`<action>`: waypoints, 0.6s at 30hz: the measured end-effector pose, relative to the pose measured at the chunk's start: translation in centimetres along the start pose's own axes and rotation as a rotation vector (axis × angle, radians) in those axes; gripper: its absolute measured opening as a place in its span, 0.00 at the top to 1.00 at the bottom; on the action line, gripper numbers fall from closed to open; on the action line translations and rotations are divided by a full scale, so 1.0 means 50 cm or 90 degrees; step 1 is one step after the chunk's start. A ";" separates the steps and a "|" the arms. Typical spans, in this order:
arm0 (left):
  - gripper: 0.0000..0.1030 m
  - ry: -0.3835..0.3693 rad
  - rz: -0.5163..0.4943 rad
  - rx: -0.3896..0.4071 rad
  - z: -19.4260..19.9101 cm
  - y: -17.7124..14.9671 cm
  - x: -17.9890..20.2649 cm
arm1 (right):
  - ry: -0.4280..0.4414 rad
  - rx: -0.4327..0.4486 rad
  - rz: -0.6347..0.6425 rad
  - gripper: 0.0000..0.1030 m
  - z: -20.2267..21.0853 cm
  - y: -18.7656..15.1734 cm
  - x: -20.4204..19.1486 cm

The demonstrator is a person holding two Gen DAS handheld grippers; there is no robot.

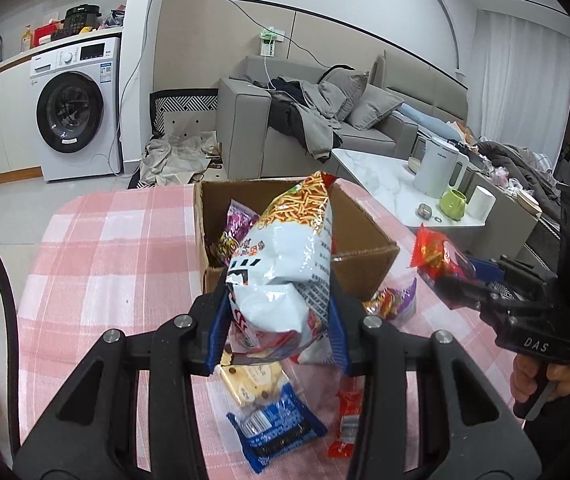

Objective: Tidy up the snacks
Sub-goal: 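Lift both held snacks and carry them over the cardboard box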

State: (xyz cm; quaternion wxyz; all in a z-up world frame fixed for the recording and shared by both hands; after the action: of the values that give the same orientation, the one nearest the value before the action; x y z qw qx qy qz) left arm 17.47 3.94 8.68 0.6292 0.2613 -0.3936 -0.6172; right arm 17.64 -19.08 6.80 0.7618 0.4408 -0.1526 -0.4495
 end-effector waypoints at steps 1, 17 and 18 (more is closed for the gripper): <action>0.62 0.001 0.001 0.000 -0.006 0.009 -0.001 | 0.000 0.002 0.000 0.53 -0.002 0.007 0.000; 0.62 0.026 -0.012 -0.012 -0.120 0.101 -0.010 | 0.014 -0.002 -0.002 0.53 -0.067 0.085 -0.001; 0.62 0.029 -0.014 -0.012 -0.129 0.103 -0.011 | 0.011 -0.004 -0.003 0.53 -0.073 0.088 -0.001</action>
State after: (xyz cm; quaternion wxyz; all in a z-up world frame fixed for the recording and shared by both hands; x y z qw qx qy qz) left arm 25.75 3.97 9.22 0.6335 0.2735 -0.3707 -0.6216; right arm 22.33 -16.19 8.31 0.7634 0.4429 -0.1433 -0.4478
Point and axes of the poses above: each gripper's, at about its wrist camera, not at the fingertips, and z roughly against the way its jaws point, x to its right, y to its top, the point moved 1 cm from there along -z, roughly the way its jaws point
